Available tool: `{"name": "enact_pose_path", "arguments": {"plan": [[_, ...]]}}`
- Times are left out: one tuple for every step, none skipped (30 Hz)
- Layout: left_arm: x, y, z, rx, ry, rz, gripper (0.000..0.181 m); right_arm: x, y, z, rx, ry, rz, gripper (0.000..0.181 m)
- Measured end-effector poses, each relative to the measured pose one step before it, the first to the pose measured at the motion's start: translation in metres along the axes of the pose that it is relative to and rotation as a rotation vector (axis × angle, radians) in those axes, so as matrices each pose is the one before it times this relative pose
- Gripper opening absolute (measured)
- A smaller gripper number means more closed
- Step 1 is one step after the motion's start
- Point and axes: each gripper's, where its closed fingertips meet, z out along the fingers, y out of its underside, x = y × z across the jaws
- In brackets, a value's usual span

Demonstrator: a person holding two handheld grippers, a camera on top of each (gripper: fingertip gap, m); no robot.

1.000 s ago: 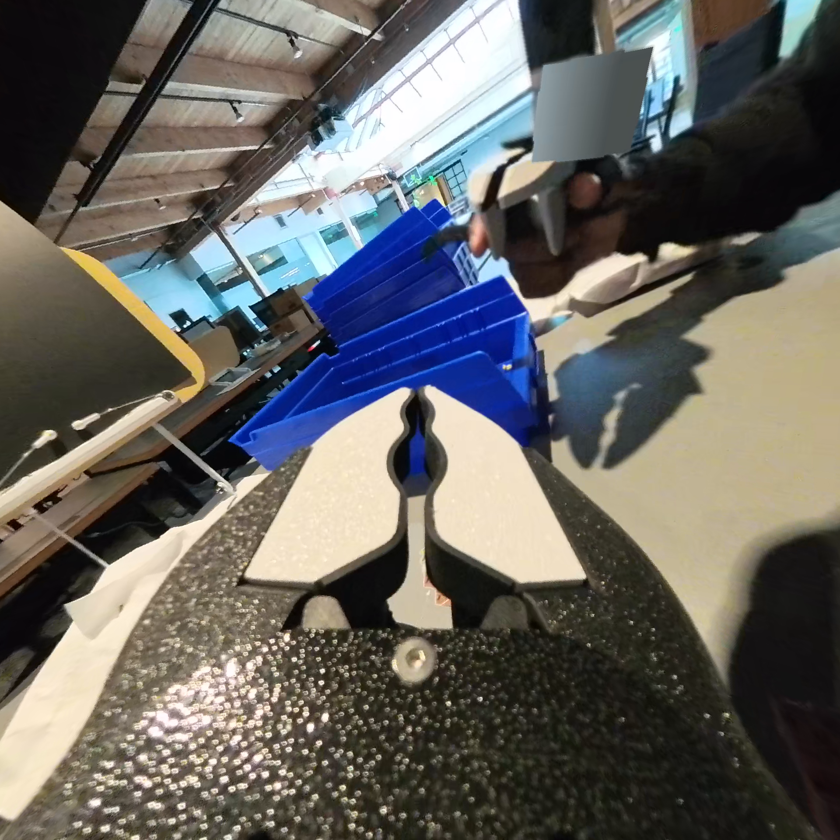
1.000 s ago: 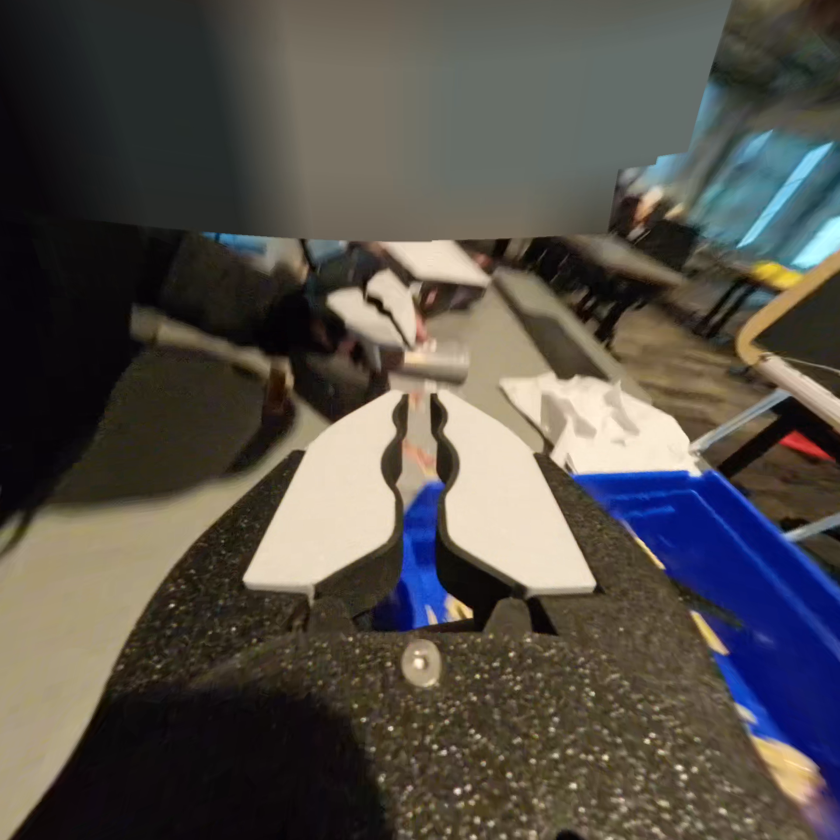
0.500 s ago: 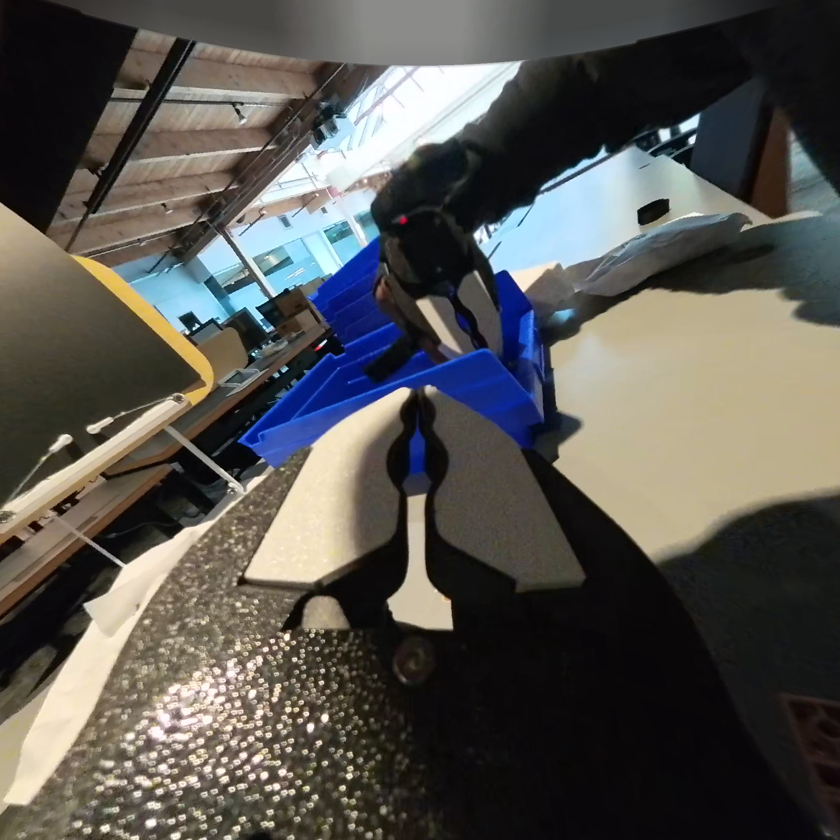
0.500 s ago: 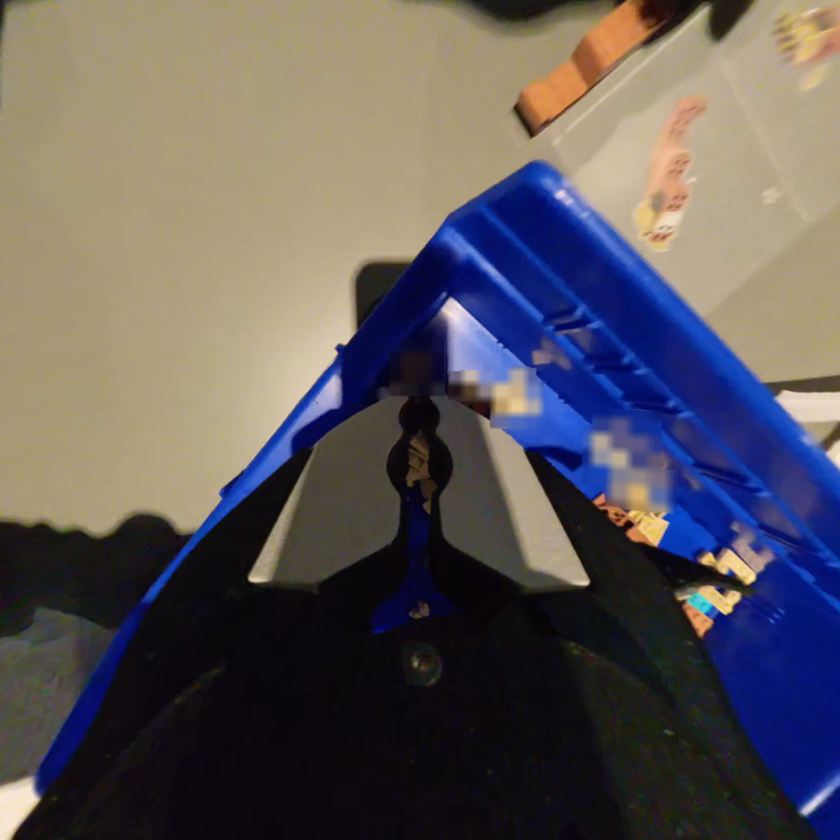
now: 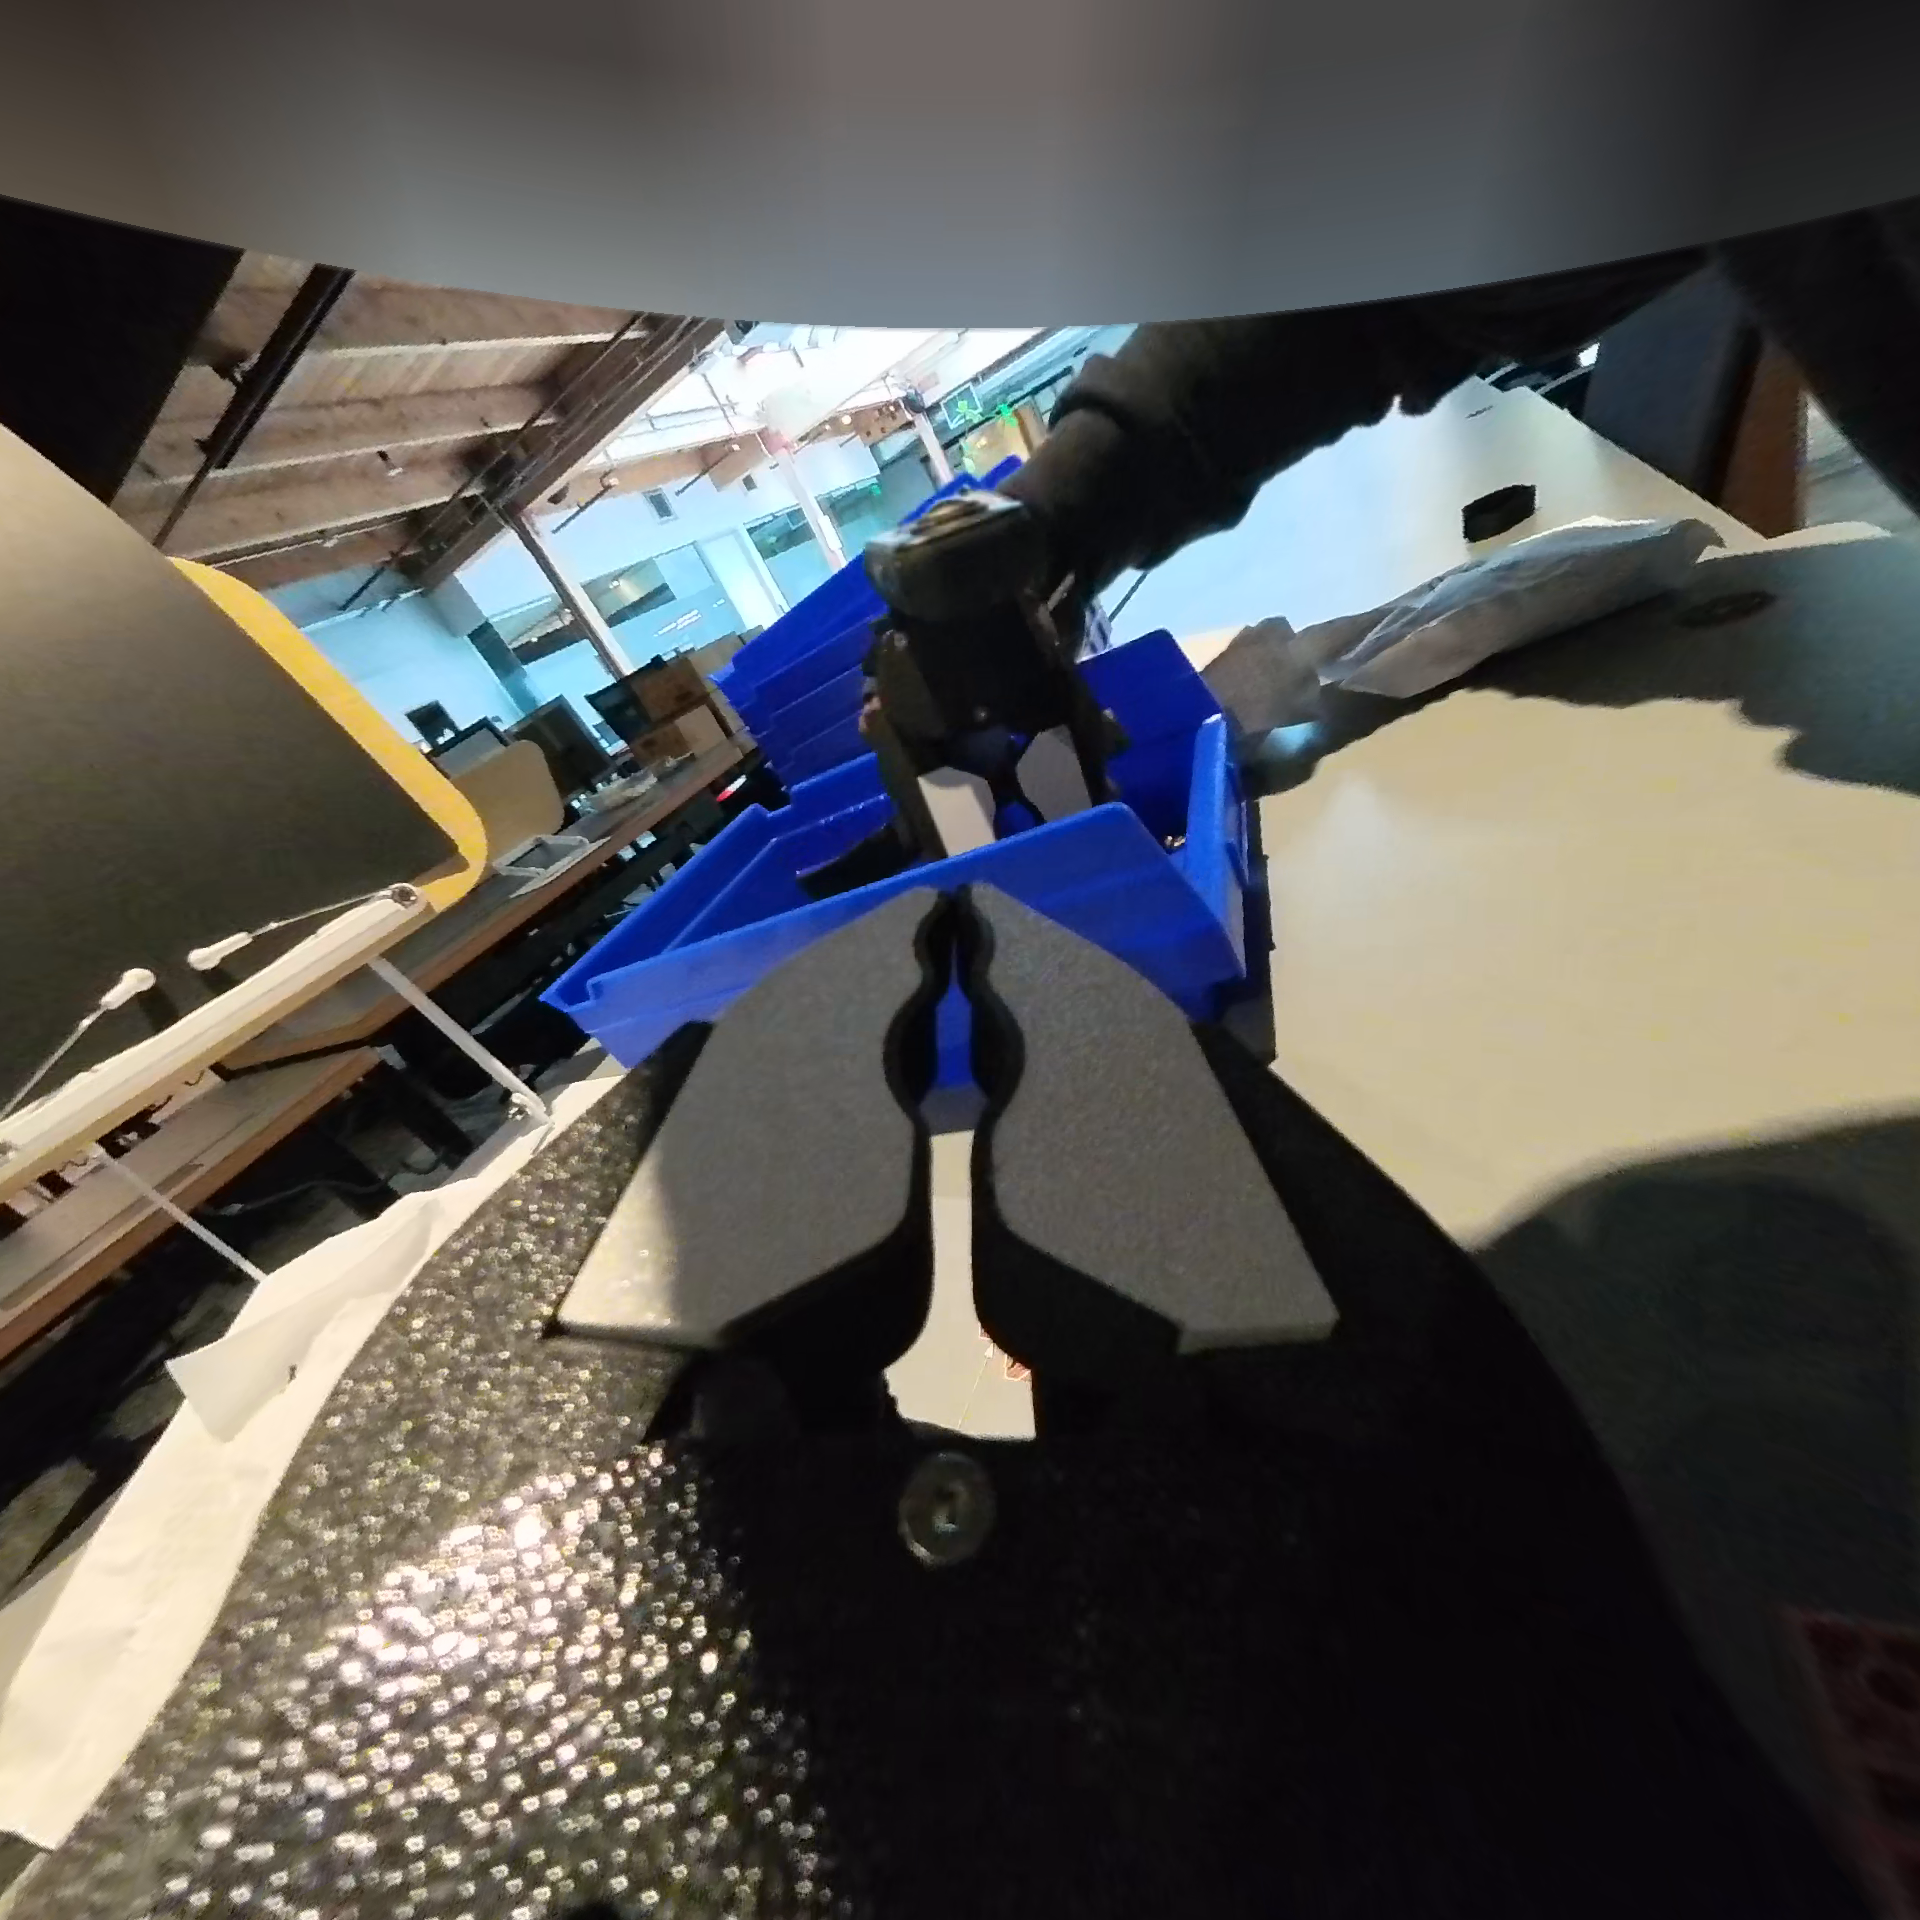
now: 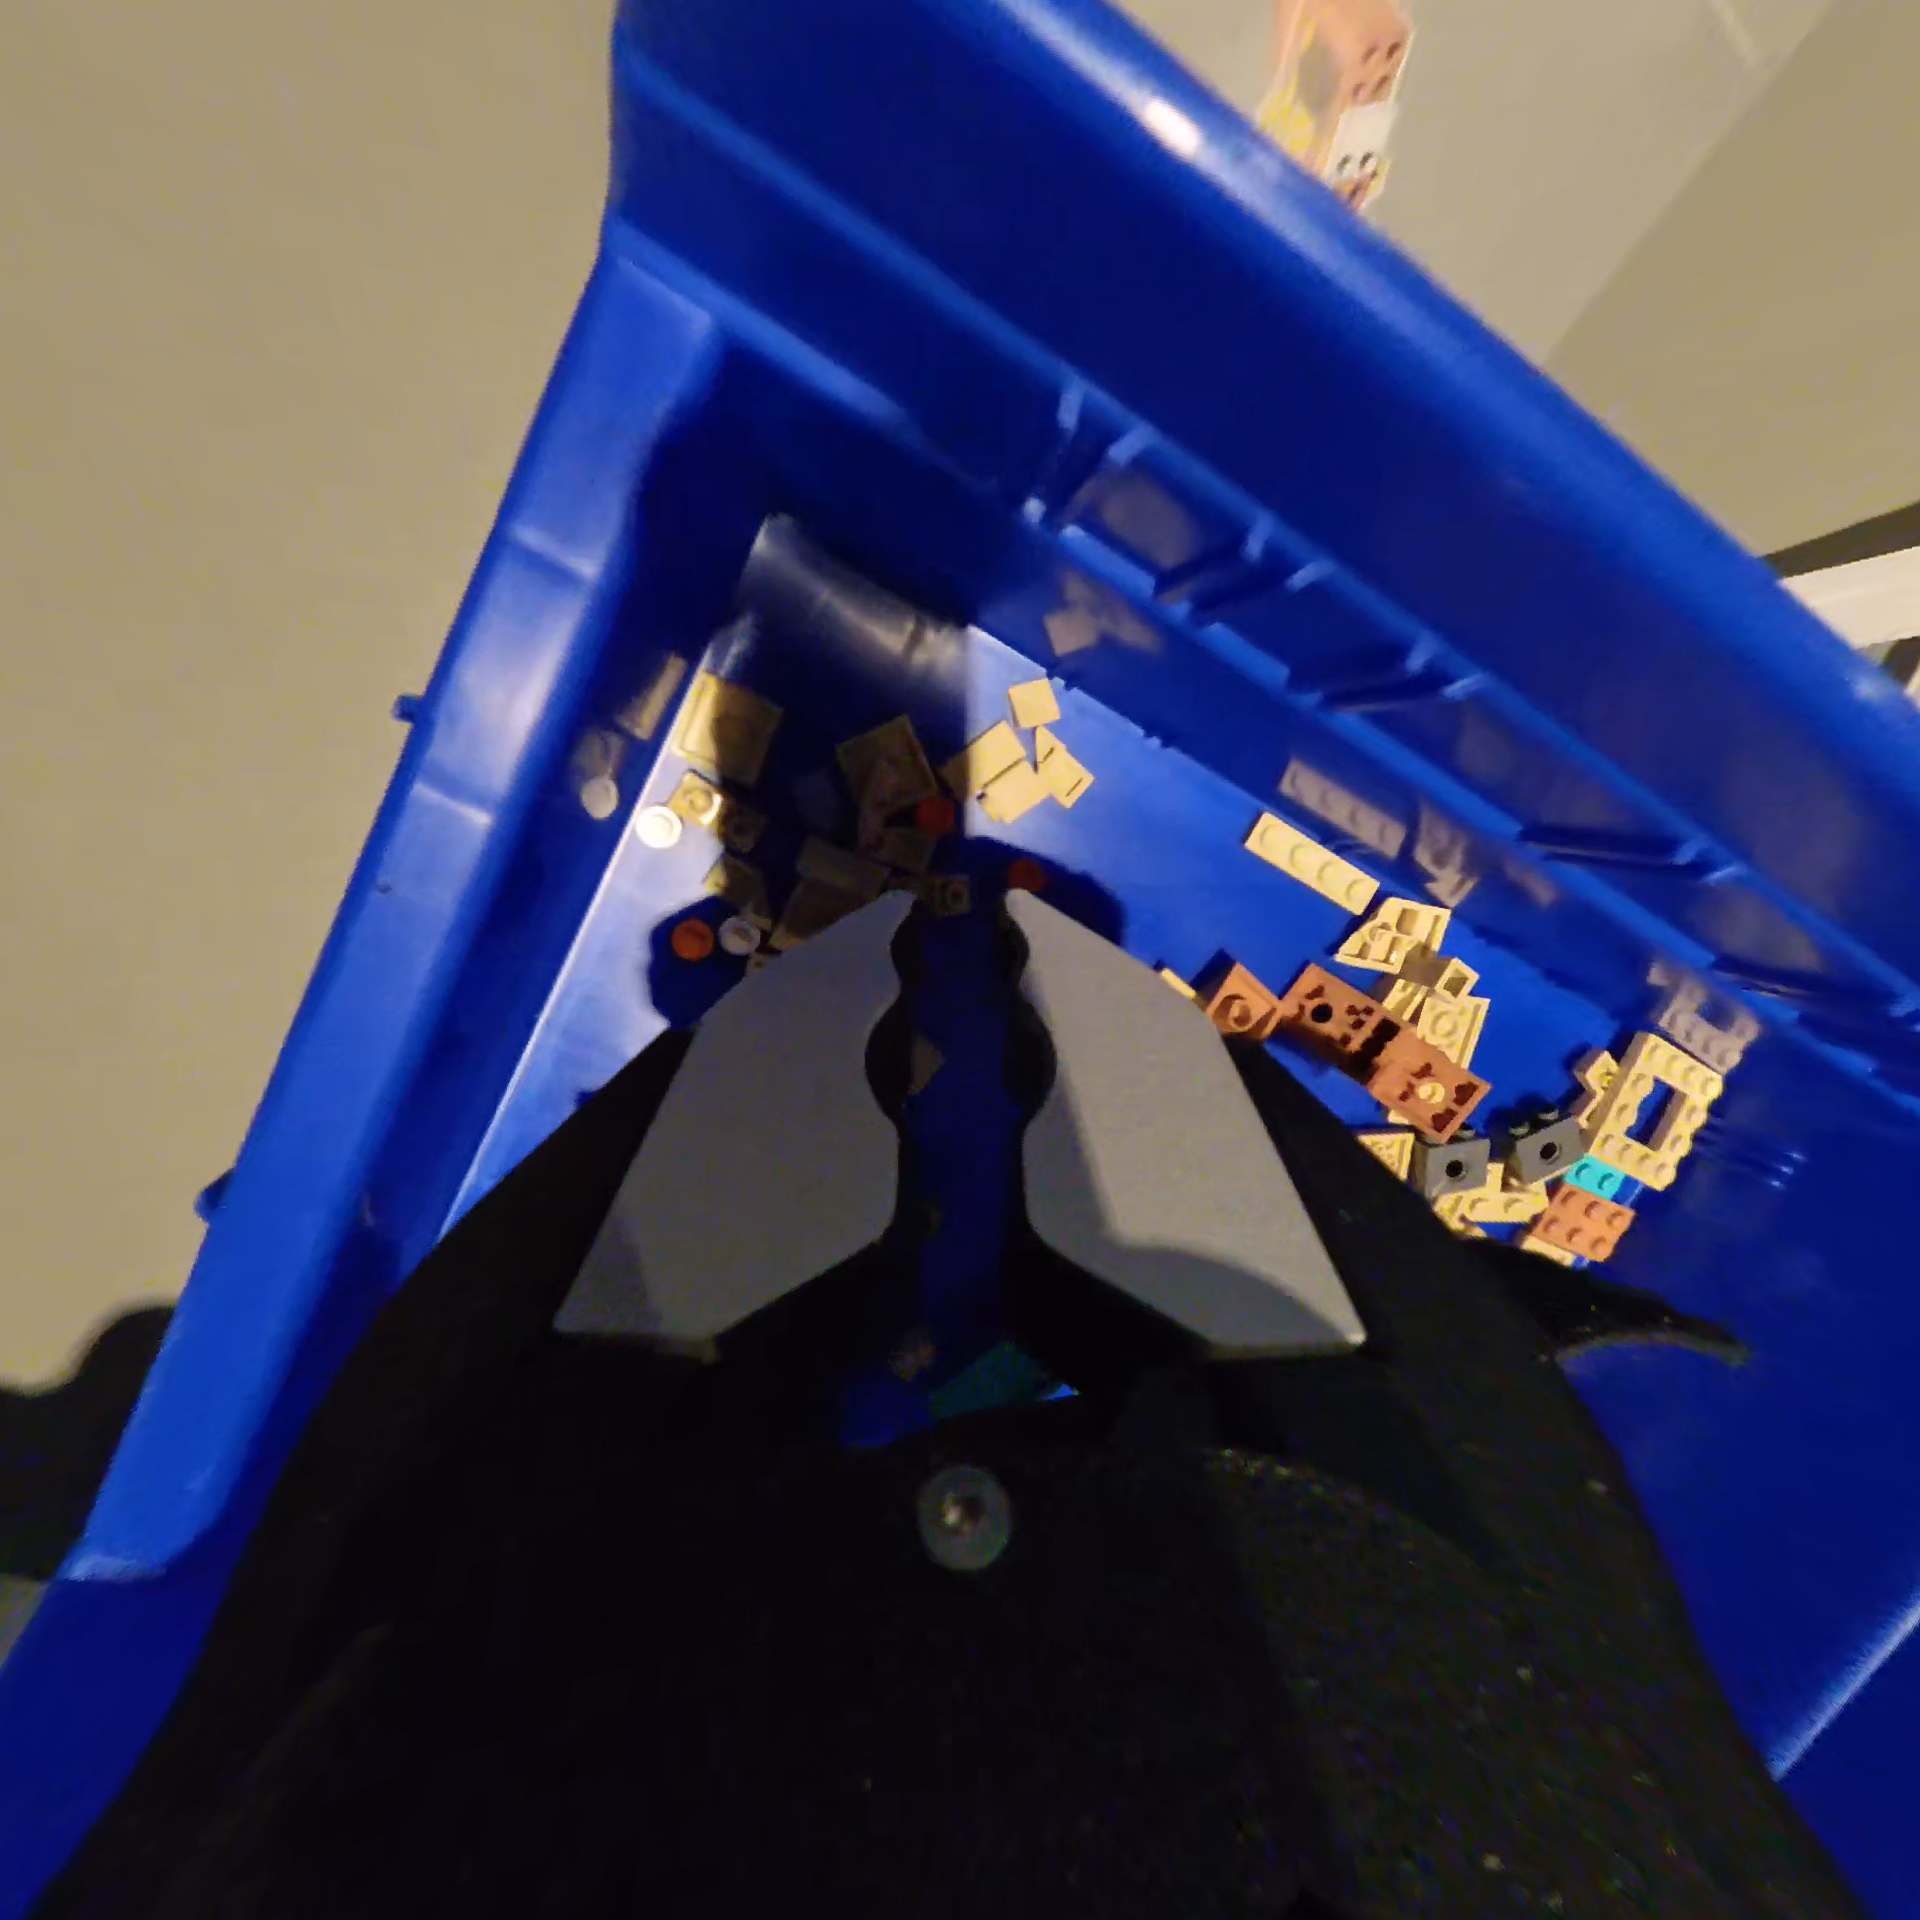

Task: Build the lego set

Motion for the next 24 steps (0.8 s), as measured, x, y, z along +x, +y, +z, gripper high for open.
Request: {"name": "enact_pose_path", "arguments": {"plan": [[0.00044, 0.00002, 0.00024, -0.0013, 0.0005, 0.0033, 0.000, 0.00071, -0.00030, 0.00057, 0.0077, -0.0036, -0.0028, 0.011], [0.00056, 0.00013, 0.00018, -0.0013, 0.0014, 0.0026, 0.000, -0.00004, 0.00065, 0.00100, 0.0010, -0.0069, -0.0098, 0.011], [0.00058, 0.00022, 0.00021, -0.0015, 0.0020, 0.0017, 0.000, 0.00057, 0.00113, 0.00128, -0.0033, -0.0032, -0.0094, 0.010], [0.00028, 0.00012, 0.00006, -0.0011, 0.0005, 0.0009, 0.000, 0.00017, 0.00067, 0.00116, -0.0017, -0.0081, -0.0023, 0.011], [-0.00003, 0.00014, 0.00007, -0.0002, -0.0004, -0.0002, 0.000, -0.00088, -0.00058, 0.00095, 0.0058, -0.0147, 0.0032, 0.011], [-0.00003, 0.00023, -0.00004, -0.0003, 0.0004, -0.0011, 0.000, -0.00087, -0.00139, 0.00075, 0.0096, -0.0128, 0.0041, 0.011], [-0.00033, -0.00001, -0.00012, 0.0002, -0.0012, -0.0014, 0.000, -0.00049, -0.00075, 0.00094, 0.0052, -0.0096, 0.0037, 0.011], [-0.00054, -0.00007, -0.00014, 0.0013, -0.0021, -0.0024, 0.000, 0.00030, 0.00080, 0.00137, -0.0058, -0.0031, 0.0032, 0.011], [-0.00045, -0.00004, -0.00022, 0.0015, -0.0009, -0.0038, 0.000, 0.00078, 0.00212, 0.00174, -0.0134, 0.0011, 0.0015, 0.011], [-0.00039, 0.00003, -0.00009, 0.0016, -0.0010, -0.0036, 0.000, 0.00048, 0.00251, 0.00174, -0.0150, 0.0005, 0.0006, 0.011], [-0.00022, 0.00009, -0.00012, 0.0011, -0.0009, -0.0024, 0.000, 0.00020, 0.00198, 0.00133, -0.0097, 0.0002, 0.0036, 0.009], [0.00001, 0.00033, -0.00005, -0.0004, 0.0002, -0.0014, 0.000, 0.00008, -0.00029, -0.00006, 0.0057, -0.0027, 0.0081, 0.009], [0.00014, 0.00038, -0.00002, -0.0013, 0.0007, -0.0002, 0.000, 0.00021, 0.00110, -0.00021, -0.0052, -0.0016, 0.0080, 0.009], [0.00018, 0.00027, 0.00010, -0.0010, 0.0002, 0.0008, 0.000, -0.00009, 0.00129, -0.00045, -0.0057, -0.0012, 0.0037, 0.009], [0.00018, 0.00025, 0.00008, -0.0006, 0.0005, 0.0002, 0.000, 0.00007, 0.00145, -0.00040, -0.0082, 0.0009, 0.0001, 0.009], [0.00012, 0.00028, 0.00014, -0.0003, 0.0004, -0.0008, 0.000, 0.00038, 0.00131, -0.00032, -0.0069, 0.0043, 0.0006, 0.008], [0.00006, 0.00018, 0.00001, -0.0002, 0.0004, -0.0011, 0.000, 0.00003, 0.00049, -0.00025, -0.0031, 0.0013, 0.0023, 0.007], [0.00010, -0.00001, 0.00000, 0.0001, 0.0004, -0.0006, 0.000, -0.00031, 0.00010, 0.00005, -0.0006, -0.0004, 0.0035, 0.006], [0.00003, -0.00008, 0.00007, 0.0003, -0.0004, 0.0001, 0.000, -0.00051, 0.00015, 0.00011, -0.0015, -0.0017, 0.0035, 0.007], [-0.00007, -0.00021, -0.00003, 0.0007, -0.0005, 0.0001, 0.000, -0.00016, -0.00053, 0.00001, 0.0022, 0.0002, 0.0022, 0.006], [0.00010, -0.00027, -0.00010, 0.0009, 0.0002, -0.0004, 0.000, 0.00025, -0.00048, -0.00004, 0.0009, 0.0015, -0.0004, 0.007], [0.00006, -0.00008, -0.00006, 0.0004, 0.0001, -0.0001, 0.000, 0.00025, 0.00018, -0.00007, -0.0031, 0.0013, -0.0037, 0.007], [-0.00003, -0.00015, 0.00007, 0.0002, -0.0001, 0.0008, 0.000, 0.00005, 0.00003, -0.00002, -0.0025, -0.0002, -0.0054, 0.008], [0.00009, -0.00003, -0.00005, -0.0002, 0.0000, 0.0005, 0.000, -0.00003, -0.00041, 0.00012, 0.0003, -0.0012, -0.0033, 0.008]]}}
